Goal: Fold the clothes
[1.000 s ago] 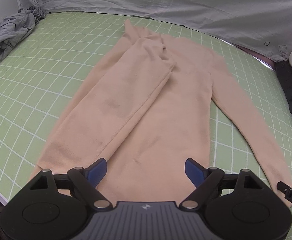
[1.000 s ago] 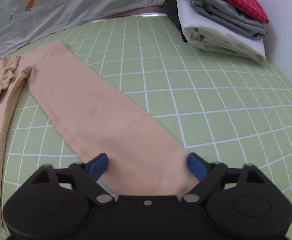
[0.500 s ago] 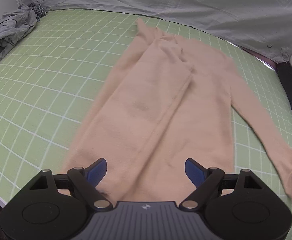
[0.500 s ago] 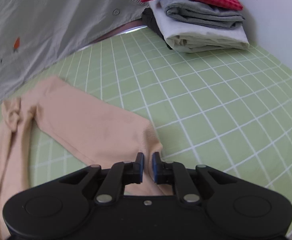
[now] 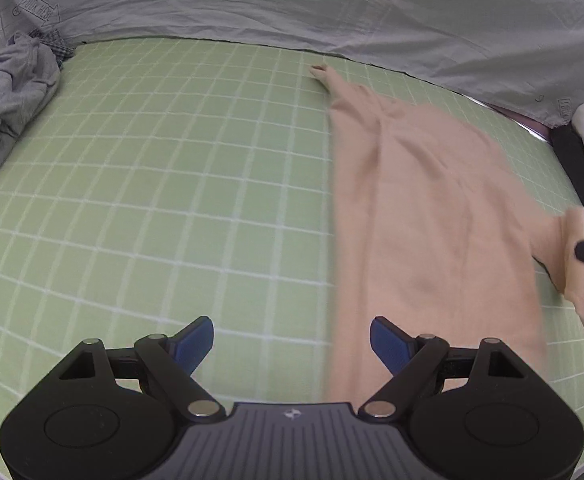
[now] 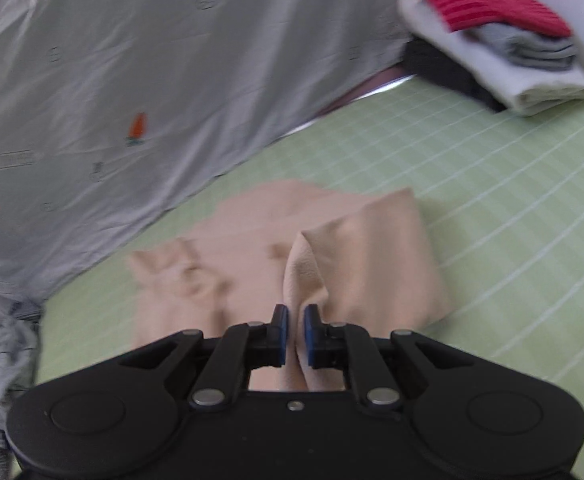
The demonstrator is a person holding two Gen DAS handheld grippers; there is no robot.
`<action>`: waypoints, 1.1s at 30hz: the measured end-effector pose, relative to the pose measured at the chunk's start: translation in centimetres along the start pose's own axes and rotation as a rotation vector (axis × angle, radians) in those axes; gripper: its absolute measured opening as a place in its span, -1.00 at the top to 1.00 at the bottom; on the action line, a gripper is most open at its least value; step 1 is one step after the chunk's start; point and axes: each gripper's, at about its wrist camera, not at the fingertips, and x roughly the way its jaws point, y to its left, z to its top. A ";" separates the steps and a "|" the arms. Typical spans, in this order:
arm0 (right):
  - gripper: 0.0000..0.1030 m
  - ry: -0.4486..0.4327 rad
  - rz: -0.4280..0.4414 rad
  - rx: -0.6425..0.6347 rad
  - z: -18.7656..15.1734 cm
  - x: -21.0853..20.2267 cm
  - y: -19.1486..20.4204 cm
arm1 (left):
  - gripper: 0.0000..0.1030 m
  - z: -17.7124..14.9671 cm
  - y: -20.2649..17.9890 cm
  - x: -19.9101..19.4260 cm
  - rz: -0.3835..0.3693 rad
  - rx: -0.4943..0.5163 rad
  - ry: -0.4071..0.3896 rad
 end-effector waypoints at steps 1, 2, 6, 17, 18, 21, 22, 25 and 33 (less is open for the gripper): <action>0.82 0.008 0.032 -0.001 -0.6 0.5 1.8 | -0.67 0.2 1.0 -0.1 0.003 0.001 -0.002; 0.82 0.017 0.066 -0.002 -1.1 1.0 3.6 | -0.67 0.4 2.1 -0.2 0.005 0.001 -0.004; 0.82 0.071 0.224 -0.025 -3.0 3.1 10.7 | -0.67 0.3 5.5 -0.4 0.016 -0.021 0.002; 0.81 0.155 0.312 -0.036 -4.2 5.6 16.4 | -0.67 0.7 9.8 -0.7 0.047 -0.089 -0.009; 0.81 0.158 0.309 -0.023 -4.1 5.7 16.1 | -0.67 0.8 9.8 -0.6 0.047 -0.090 -0.007; 0.78 0.171 0.304 0.016 -3.9 5.9 15.2 | -0.67 0.8 9.4 -0.3 0.042 -0.090 0.005; 0.75 0.184 0.310 0.029 -3.9 6.0 14.9 | -0.67 0.8 9.3 -0.1 0.042 -0.089 0.009; 0.39 0.218 0.318 0.054 -3.9 6.2 14.3 | -0.67 0.7 8.6 0.0 0.045 -0.087 0.014; -0.45 0.185 0.240 -0.011 -2.8 5.3 11.8 | -0.67 0.2 6.8 0.2 0.060 -0.089 0.031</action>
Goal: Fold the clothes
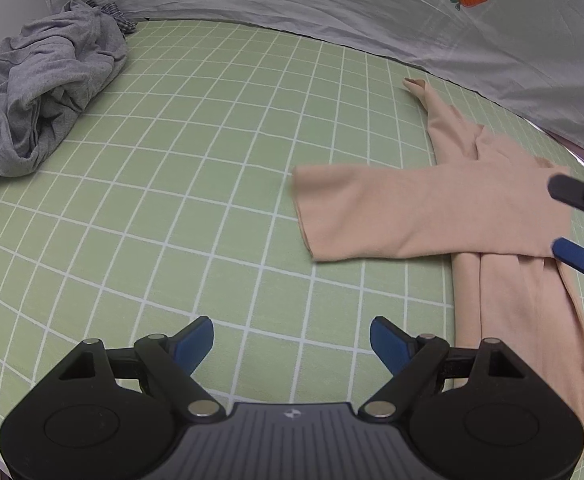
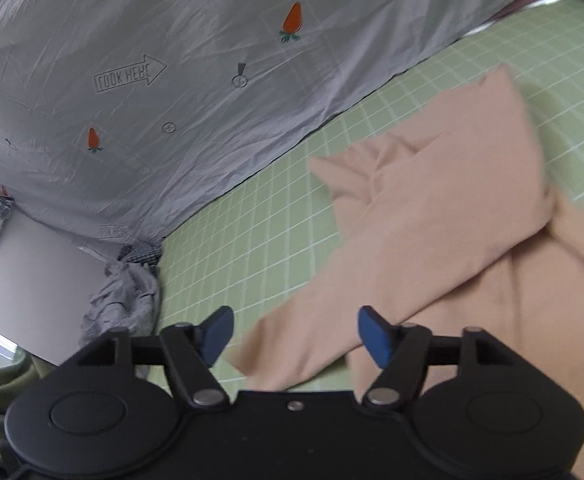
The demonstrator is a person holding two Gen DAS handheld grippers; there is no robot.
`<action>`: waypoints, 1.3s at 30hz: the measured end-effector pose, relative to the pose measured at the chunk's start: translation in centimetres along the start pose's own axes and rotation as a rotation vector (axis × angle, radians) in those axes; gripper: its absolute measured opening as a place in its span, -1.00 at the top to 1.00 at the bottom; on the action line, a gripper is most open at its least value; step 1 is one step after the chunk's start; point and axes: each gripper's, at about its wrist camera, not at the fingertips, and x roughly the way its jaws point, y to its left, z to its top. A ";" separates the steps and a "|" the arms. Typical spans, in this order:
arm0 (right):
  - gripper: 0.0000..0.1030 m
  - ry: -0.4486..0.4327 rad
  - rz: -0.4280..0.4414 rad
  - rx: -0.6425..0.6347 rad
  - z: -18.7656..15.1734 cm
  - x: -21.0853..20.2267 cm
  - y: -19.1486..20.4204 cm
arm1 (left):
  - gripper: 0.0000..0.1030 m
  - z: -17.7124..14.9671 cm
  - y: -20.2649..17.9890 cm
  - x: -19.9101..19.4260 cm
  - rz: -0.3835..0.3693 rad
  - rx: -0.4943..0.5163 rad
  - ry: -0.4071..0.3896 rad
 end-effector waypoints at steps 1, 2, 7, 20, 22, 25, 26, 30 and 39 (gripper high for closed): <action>-0.46 -0.008 -0.030 -0.015 0.1 -0.4 -0.6 | -0.67 -0.1 -0.2 0.0 0.001 0.000 0.004; -0.48 -0.015 -0.072 -0.031 0.1 -0.8 -1.5 | -0.67 -0.3 -0.4 0.0 0.002 0.002 0.007; -0.50 -0.020 -0.350 -0.132 -0.8 -2.8 -6.3 | -0.67 -0.8 -1.5 0.0 0.005 0.011 0.020; 0.14 0.020 -0.562 -0.238 -3.9 -6.8 -13.5 | -0.67 -1.9 -4.8 0.0 -0.009 0.050 0.034; 0.61 0.026 -0.532 -0.256 -3.9 -6.7 -13.2 | -0.67 -2.1 -5.1 -0.1 -0.014 0.061 0.034; 0.88 0.025 -0.510 -0.293 -4.0 -6.8 -12.2 | -0.67 -2.4 -5.1 -0.5 -0.020 0.076 0.031; 0.88 0.017 -0.500 -0.295 -4.0 -7.0 -11.7 | -0.67 -2.5 -5.0 -0.6 -0.021 0.078 0.028; 0.89 -0.022 -0.438 -0.265 -4.4 -7.8 -9.9 | -0.67 -3.0 -3.7 -1.1 -0.023 0.085 0.026; 0.88 0.000 -0.150 -0.043 -6.3 -5.8 -5.9 | -0.67 -4.5 0.4 -2.4 -0.003 0.105 0.021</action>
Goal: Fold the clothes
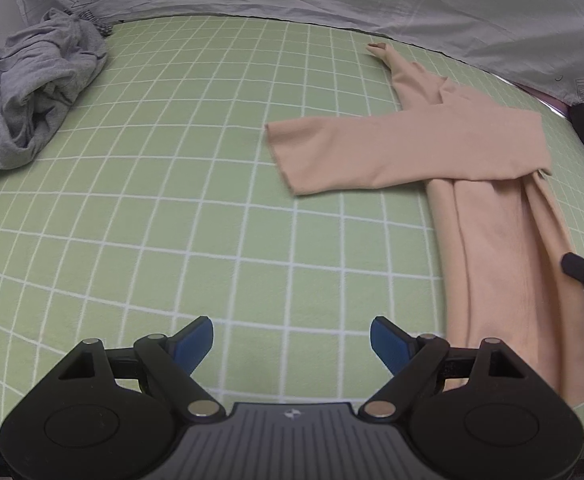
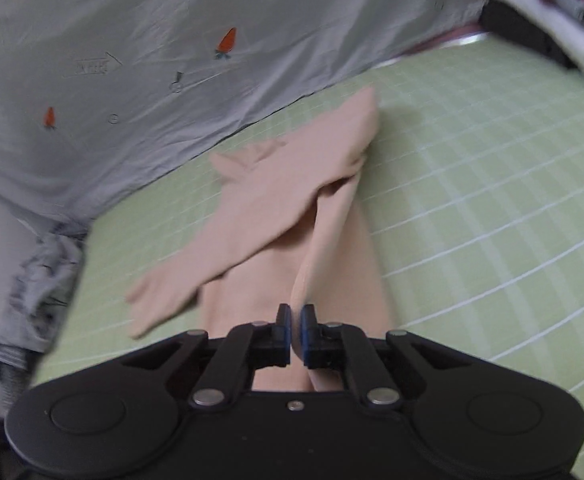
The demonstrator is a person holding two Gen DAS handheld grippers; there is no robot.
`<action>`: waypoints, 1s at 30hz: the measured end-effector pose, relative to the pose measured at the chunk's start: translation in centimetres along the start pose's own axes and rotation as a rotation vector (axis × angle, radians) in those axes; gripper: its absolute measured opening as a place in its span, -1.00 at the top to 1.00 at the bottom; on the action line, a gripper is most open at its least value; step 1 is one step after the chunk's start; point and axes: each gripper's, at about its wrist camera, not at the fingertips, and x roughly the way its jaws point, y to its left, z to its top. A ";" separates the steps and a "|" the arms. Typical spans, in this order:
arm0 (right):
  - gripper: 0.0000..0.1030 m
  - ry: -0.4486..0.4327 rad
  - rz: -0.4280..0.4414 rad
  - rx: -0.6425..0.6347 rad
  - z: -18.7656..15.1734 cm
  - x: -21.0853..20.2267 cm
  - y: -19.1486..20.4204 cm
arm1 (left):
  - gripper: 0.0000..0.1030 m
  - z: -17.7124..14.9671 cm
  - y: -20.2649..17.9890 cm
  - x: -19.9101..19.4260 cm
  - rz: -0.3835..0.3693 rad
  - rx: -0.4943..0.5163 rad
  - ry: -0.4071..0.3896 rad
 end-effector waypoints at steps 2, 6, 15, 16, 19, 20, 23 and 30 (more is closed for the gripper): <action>0.79 0.062 0.035 0.056 -0.7 1.5 0.4 | -0.67 -0.4 1.0 -0.3 0.009 -0.010 -0.001; 0.59 0.147 0.065 0.181 -2.2 3.8 0.1 | -0.68 -1.0 2.7 -0.7 0.023 -0.041 0.000; -0.52 0.160 0.105 0.043 -1.1 2.0 5.8 | -0.68 -1.1 4.2 -1.4 0.030 -0.097 -0.019; -0.61 0.157 0.110 0.016 -1.0 1.8 6.6 | -0.68 -1.1 4.1 -1.4 0.027 -0.096 -0.020; -0.65 0.158 0.159 -0.019 -0.9 1.6 8.2 | -0.68 -1.2 3.7 -1.5 0.019 -0.088 -0.024; -0.67 0.160 0.154 -0.038 -1.0 1.6 8.5 | -0.68 -1.2 3.6 -1.5 0.018 -0.086 -0.026; -0.68 0.163 0.138 -0.046 -1.1 1.5 8.5 | -0.68 -1.1 3.5 -1.6 0.018 -0.084 -0.029; -0.74 0.148 0.118 -0.007 -0.4 1.2 6.9 | -0.69 -0.6 3.0 -1.4 0.020 -0.091 -0.031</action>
